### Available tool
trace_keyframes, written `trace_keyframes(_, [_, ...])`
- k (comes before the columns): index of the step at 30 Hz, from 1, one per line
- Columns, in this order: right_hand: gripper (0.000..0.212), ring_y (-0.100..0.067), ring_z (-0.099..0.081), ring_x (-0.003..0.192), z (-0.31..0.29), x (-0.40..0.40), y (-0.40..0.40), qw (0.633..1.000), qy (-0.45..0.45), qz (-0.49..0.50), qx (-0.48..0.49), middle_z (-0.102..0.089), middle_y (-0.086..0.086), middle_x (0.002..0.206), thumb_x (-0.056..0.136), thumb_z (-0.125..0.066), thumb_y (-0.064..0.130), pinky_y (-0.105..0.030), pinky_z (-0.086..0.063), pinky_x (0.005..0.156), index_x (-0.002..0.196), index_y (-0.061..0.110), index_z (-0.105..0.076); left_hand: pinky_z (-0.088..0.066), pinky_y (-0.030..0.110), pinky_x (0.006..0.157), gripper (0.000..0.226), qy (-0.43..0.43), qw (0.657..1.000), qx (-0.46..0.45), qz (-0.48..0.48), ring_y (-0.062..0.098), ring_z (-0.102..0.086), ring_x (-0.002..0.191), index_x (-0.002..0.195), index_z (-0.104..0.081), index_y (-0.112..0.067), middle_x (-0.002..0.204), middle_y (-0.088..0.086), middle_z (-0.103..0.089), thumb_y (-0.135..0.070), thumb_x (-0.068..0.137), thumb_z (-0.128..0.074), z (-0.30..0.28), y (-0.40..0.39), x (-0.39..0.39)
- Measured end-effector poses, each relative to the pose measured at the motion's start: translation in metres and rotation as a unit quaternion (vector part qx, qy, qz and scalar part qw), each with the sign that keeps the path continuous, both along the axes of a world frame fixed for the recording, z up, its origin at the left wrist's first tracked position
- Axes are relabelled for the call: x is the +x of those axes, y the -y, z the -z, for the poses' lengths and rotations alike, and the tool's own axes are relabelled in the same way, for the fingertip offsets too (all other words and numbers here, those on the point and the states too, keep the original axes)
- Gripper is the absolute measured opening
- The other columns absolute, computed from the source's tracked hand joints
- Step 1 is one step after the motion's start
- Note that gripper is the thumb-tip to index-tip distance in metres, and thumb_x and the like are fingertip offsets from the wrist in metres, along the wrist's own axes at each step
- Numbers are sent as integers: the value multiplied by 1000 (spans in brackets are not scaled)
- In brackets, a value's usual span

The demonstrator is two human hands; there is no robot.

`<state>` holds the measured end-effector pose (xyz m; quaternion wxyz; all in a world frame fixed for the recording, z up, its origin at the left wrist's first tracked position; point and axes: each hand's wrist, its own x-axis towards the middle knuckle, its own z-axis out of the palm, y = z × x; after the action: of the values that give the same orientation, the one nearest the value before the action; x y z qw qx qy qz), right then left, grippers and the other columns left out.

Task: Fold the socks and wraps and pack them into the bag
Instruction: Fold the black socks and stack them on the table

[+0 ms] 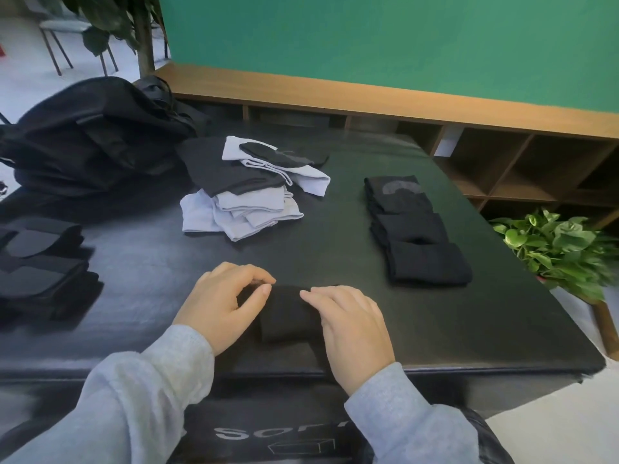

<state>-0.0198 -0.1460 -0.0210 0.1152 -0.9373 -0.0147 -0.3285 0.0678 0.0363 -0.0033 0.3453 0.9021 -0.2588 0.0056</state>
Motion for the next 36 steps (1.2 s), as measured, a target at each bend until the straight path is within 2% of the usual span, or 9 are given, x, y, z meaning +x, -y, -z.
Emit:
trace_keyframes(3, [48,-8,-51,96,2,-3,4,1000,1,3,1,-68,10,98,61,-68,-1,-22,-41,86,101,26,-71,-37,24,86,16,-11,1000,-3,-8,7,-48,103,97,-56,-47,102,-20,-56,-45,87,-44,-1,1,-1])
trace_keyframes(8, [42,-9,-47,96,4,-11,28,999,10,33,7,-68,8,98,66,-55,4,-22,-30,85,100,23,-71,-38,25,85,14,-18,1000,-6,-11,8,-48,101,94,-56,-48,98,-21,-54,-39,89,-46,-2,1,0])
trace_keyframes(16, [33,-23,-66,84,-4,-31,76,996,-10,92,8,-71,3,92,71,-58,3,-38,-50,77,95,18,-72,-39,27,86,15,-16,1000,-14,-6,7,-49,100,86,-53,-52,96,-23,-54,-38,88,-49,-3,1,-1])
trace_keyframes(20, [39,-31,-66,83,-9,-43,91,988,-24,152,23,-71,-1,91,67,-72,-14,-44,-51,73,92,15,-73,-39,29,88,18,-15,1000,-18,-4,8,-48,101,85,-53,-52,94,-25,-54,-35,89,-50,-4,1,-1])
trace_keyframes(22, [40,-35,-64,87,-15,-42,92,985,-12,171,24,-70,-5,95,67,-69,-16,-47,-51,75,94,13,-73,-40,30,88,18,-16,1000,-18,-3,9,-49,102,85,-53,-53,95,-23,-55,-36,88,-50,-4,1,-1])
trace_keyframes(25, [35,-34,-62,100,-26,-37,72,989,4,143,37,-68,-7,107,80,-49,6,-47,-49,83,107,13,-69,-42,34,91,15,-21,1000,-18,-6,9,-50,102,86,-52,-54,96,-21,-56,-40,87,-47,-2,1,0])
trace_keyframes(30, [55,-26,-40,129,-7,-39,39,976,-139,164,30,-53,-4,134,86,-31,46,-41,-29,107,128,21,-57,-42,34,91,17,-22,999,-20,-12,10,-50,101,87,-53,-52,97,-21,-54,-36,88,-50,-3,1,-2])
trace_keyframes(32, [52,-24,-36,128,0,-42,41,971,-155,181,2,-54,-4,134,85,-33,47,-37,-20,107,125,23,-58,-43,33,90,16,-27,999,-19,-13,10,-50,101,87,-54,-52,97,-21,-54,-36,88,-50,-4,2,-2])
trace_keyframes(36, [35,-30,-38,132,-5,-45,55,958,-150,233,70,-51,-9,135,88,-57,27,-48,-22,110,121,19,-61,-44,33,88,13,-29,999,-25,-12,9,-50,100,88,-55,-50,98,-22,-54,-40,85,-48,-3,1,-1])
